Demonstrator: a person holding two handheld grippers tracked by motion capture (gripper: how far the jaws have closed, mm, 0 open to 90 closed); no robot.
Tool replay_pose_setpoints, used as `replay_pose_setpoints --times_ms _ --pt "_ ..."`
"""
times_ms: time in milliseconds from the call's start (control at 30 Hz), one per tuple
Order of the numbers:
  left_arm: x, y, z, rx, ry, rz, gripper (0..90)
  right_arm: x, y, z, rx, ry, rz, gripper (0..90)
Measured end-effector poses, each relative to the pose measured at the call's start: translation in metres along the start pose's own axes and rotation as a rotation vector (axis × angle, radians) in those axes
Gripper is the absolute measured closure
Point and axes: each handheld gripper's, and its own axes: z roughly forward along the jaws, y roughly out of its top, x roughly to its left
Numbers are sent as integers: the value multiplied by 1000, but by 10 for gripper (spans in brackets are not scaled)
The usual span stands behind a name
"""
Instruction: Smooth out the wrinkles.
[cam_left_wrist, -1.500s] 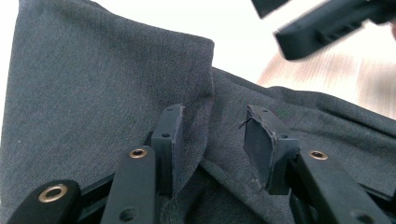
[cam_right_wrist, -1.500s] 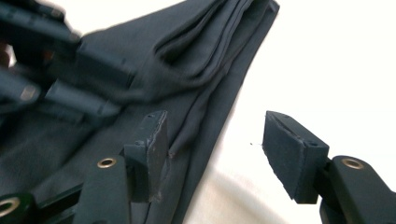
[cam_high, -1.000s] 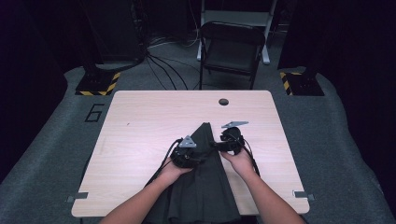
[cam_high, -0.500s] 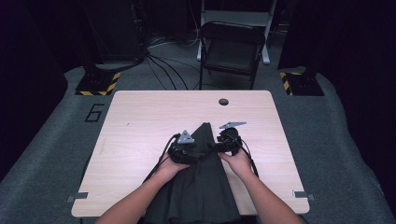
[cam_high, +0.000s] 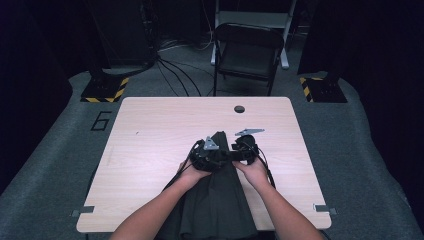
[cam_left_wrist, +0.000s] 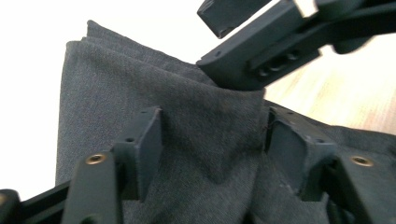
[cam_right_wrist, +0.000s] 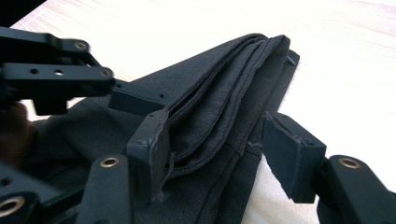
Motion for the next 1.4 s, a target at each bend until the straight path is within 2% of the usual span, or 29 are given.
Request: replay_pose_setpoints --times_ms 67,133,333,400,500,633,767,933,1033,1200,1267,1400 --pt "0 1 2 6 8 -1 430 0 0 -1 -3 -2 7 413" --pt "0 1 2 3 13 -2 519 0 0 -2 -9 -4 8 409" --pt "6 3 -6 -52 15 -42 721 1 2 -9 -19 -10 -1 400" --pt "9 5 -10 -65 22 -51 771 1 3 -11 -26 -13 -25 398" --pt "13 11 -19 -82 37 -46 817 5 2 -15 -35 -7 -19 394" --pt "24 21 -34 -123 77 -55 832 12 -1 -17 -43 -9 -52 394" --pt "37 29 -48 -132 116 -57 837 21 -5 -14 -35 16 -64 395" --pt "48 36 -60 -150 160 -58 839 37 -9 -5 -8 59 -104 395" --pt "54 40 -66 -146 185 -53 840 46 -11 1 10 76 -118 391" --pt "67 42 -77 -168 219 -73 840 58 -15 11 50 93 -160 390" --pt "71 44 -81 -169 229 -73 841 59 -17 14 65 88 -190 391" --pt "76 47 -86 -187 247 -67 841 58 -25 18 96 78 -177 394"
